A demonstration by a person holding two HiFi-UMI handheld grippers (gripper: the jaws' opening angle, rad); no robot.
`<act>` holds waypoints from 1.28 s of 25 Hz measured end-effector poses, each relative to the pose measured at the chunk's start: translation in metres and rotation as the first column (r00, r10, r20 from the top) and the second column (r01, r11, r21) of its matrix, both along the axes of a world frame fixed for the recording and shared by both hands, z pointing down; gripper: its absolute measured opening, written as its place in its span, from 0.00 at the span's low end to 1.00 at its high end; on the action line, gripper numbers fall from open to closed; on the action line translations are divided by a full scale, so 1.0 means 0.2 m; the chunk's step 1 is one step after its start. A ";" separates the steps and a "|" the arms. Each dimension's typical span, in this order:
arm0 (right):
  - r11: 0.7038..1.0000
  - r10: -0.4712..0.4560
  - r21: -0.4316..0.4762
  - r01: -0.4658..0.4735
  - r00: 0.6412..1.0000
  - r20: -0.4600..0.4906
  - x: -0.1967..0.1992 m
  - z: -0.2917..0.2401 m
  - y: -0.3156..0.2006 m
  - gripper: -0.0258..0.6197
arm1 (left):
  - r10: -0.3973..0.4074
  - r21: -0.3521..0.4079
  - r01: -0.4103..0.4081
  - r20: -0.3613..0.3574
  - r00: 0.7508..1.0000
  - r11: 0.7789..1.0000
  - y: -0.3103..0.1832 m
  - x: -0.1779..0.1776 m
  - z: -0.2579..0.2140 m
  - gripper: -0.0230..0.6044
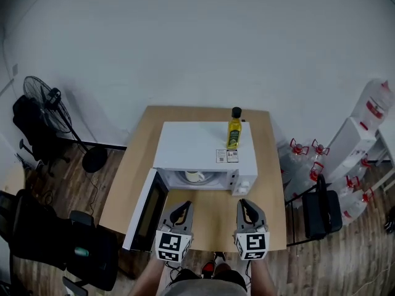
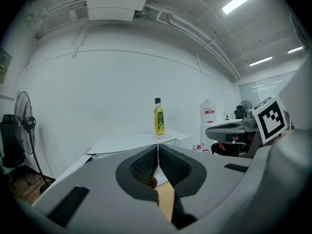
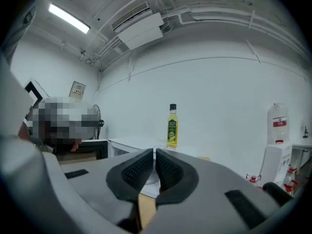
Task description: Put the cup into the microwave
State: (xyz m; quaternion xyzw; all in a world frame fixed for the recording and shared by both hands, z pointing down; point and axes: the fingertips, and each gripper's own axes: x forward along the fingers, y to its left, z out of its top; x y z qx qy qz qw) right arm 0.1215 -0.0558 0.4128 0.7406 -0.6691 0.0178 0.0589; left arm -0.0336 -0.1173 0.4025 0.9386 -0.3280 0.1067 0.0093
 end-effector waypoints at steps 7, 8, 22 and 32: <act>1.000 0.028 0.001 -0.028 1.000 -0.005 -0.05 -0.01 0.18 0.08 | 0.035 0.006 -0.034 -0.010 0.999 0.999 0.13 -0.02 -0.03 0.08; 1.000 0.030 0.000 -0.030 1.000 -0.006 -0.06 0.00 0.20 0.08 | 0.037 0.005 -0.037 -0.010 0.999 0.999 0.14 -0.02 -0.02 0.08; 1.000 0.023 0.017 -0.023 1.000 -0.010 -0.09 -0.03 0.24 0.07 | 0.036 0.010 -0.036 -0.014 0.999 0.999 0.18 -0.04 -0.03 0.08; 1.000 0.019 0.024 -0.019 1.000 -0.004 -0.07 -0.03 0.23 0.07 | 0.032 0.002 -0.032 -0.007 0.999 0.999 0.18 -0.02 -0.02 0.08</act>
